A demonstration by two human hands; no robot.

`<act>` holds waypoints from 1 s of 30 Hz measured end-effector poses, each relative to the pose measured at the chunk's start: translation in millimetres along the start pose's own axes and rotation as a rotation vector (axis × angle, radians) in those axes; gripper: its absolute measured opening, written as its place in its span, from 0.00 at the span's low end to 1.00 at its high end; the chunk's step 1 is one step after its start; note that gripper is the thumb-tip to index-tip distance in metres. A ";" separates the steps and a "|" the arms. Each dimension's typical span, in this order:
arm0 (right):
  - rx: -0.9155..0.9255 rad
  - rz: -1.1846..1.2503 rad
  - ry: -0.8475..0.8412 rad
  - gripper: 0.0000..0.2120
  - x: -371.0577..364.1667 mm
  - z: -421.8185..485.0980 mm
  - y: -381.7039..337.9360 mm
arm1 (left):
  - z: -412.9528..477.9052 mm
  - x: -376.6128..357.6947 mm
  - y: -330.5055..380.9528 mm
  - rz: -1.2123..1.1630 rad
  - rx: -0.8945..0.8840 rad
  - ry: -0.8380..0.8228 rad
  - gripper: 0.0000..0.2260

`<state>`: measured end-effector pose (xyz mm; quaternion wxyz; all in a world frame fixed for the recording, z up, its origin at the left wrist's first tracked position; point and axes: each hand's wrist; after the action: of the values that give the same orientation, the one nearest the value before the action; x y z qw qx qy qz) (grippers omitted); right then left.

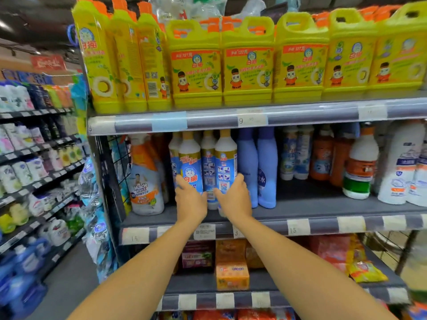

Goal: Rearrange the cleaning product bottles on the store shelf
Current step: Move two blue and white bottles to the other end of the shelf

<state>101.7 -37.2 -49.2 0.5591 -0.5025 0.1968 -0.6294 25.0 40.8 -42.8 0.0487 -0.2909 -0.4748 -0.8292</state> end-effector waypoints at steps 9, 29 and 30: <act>0.066 0.122 -0.039 0.23 25.1 5.1 -21.3 | 1.8 20.9 5.8 -0.271 -0.194 -0.082 0.28; -0.309 0.677 -0.211 0.20 198.4 -65.1 48.2 | -98.9 -16.6 59.6 -0.831 0.107 -0.822 0.21; -0.345 0.726 -0.230 0.20 207.9 -62.8 54.8 | -102.4 -23.0 65.4 -0.873 0.169 -0.879 0.22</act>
<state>103.0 -260.7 -34.1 0.6707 -0.5537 0.4000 -0.2890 22.8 -82.9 -44.3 -0.4714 -0.3791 -0.5897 -0.5350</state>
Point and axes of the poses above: each hand's wrist, its own z-axis towards the middle knuckle, its own x-axis out of the back of the hand, y = z × x
